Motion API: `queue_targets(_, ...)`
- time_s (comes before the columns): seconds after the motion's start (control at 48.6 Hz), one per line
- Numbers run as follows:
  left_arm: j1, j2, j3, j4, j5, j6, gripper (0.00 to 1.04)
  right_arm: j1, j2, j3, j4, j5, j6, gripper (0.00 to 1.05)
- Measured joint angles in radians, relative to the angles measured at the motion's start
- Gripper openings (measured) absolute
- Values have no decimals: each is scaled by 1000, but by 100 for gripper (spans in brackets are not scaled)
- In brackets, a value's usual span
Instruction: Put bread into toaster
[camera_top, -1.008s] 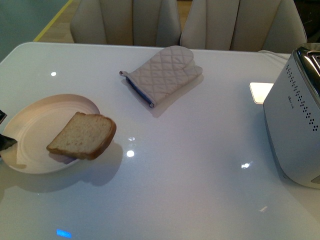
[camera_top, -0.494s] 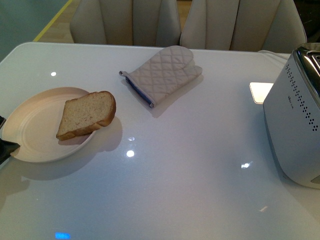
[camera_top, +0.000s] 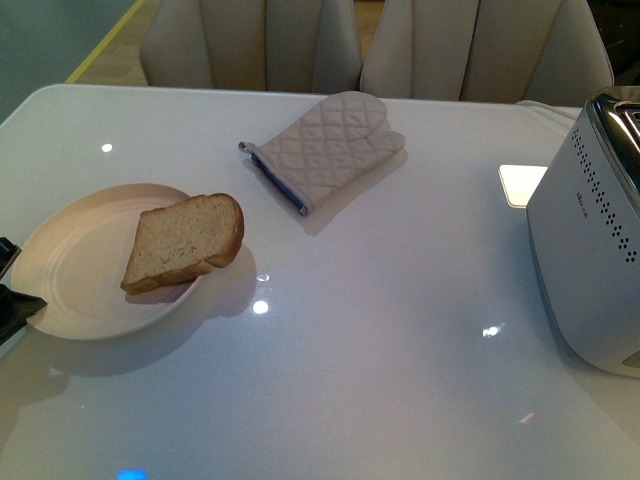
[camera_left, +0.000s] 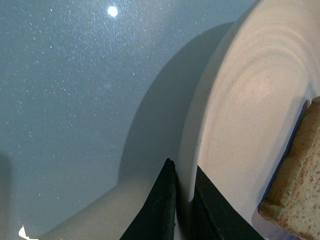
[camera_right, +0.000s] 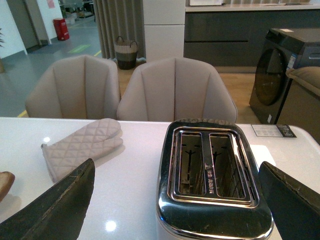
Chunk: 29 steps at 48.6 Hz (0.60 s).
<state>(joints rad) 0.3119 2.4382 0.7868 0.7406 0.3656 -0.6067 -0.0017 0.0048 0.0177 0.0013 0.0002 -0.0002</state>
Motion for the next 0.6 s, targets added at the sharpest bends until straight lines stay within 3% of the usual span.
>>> queue_targets(0.206,-53,-25,-36,-15,-2,12,4,0,0,0,0,0,0,96)
queue_targets(0.597,-280,-48,-97,54,-45,-45,4,0,0,0,0,0,0,96)
